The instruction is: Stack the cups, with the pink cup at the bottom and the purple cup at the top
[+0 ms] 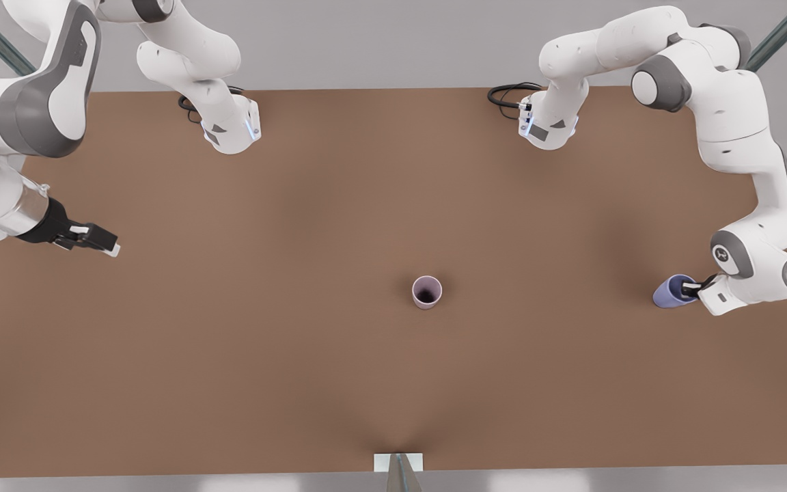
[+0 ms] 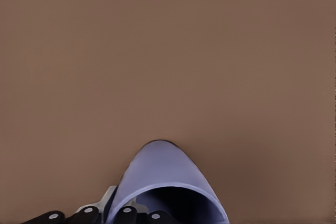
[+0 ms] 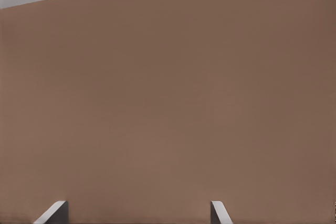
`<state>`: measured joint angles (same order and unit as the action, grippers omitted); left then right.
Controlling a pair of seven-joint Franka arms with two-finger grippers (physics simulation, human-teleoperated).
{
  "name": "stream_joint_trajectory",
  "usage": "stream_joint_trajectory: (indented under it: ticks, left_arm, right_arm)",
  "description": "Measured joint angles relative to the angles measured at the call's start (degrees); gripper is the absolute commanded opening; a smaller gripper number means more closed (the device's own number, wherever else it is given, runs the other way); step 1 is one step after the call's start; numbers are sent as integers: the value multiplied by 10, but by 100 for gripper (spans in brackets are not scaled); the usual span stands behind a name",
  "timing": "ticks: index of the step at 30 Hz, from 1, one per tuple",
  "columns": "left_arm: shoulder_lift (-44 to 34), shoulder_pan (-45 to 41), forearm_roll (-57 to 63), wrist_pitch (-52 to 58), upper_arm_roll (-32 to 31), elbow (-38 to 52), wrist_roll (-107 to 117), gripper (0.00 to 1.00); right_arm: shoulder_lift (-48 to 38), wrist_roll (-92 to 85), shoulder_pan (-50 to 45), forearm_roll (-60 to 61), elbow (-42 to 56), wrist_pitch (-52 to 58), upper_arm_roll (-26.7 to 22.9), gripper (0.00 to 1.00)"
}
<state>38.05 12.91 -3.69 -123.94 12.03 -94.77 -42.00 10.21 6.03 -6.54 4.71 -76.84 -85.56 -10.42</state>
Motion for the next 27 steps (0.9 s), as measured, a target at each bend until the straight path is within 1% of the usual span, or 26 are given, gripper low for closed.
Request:
stream_joint_trajectory:
  ticks: [4,7,11,15,16,18,23,27]
  left_arm:
    - [-11,-10,1,10,-2,2,1,21]
    - [-50,-46,0,35,-6,7,11,21]
    - [-114,-79,0,91,-94,9,59,21]
    - [-140,-102,1,152,-220,24,143,21]
    - [-141,-118,1,162,-235,28,167,21]
    - [-137,-162,2,179,-248,43,215,21]
    - [-88,-249,6,202,-252,123,336,21]
    - [-58,-287,7,209,-252,160,425,21]
  right_arm:
    - [0,-22,1,1,0,1,0,100]
    - [0,-36,1,1,0,2,0,100]
    - [0,-50,1,1,0,2,0,100]
    - [1,-62,1,1,0,2,0,100]
    - [1,-65,1,1,0,2,0,100]
    - [2,-70,1,1,0,2,0,100]
    - [3,-80,1,1,1,1,0,100]
    - [4,-86,1,1,1,1,0,100]
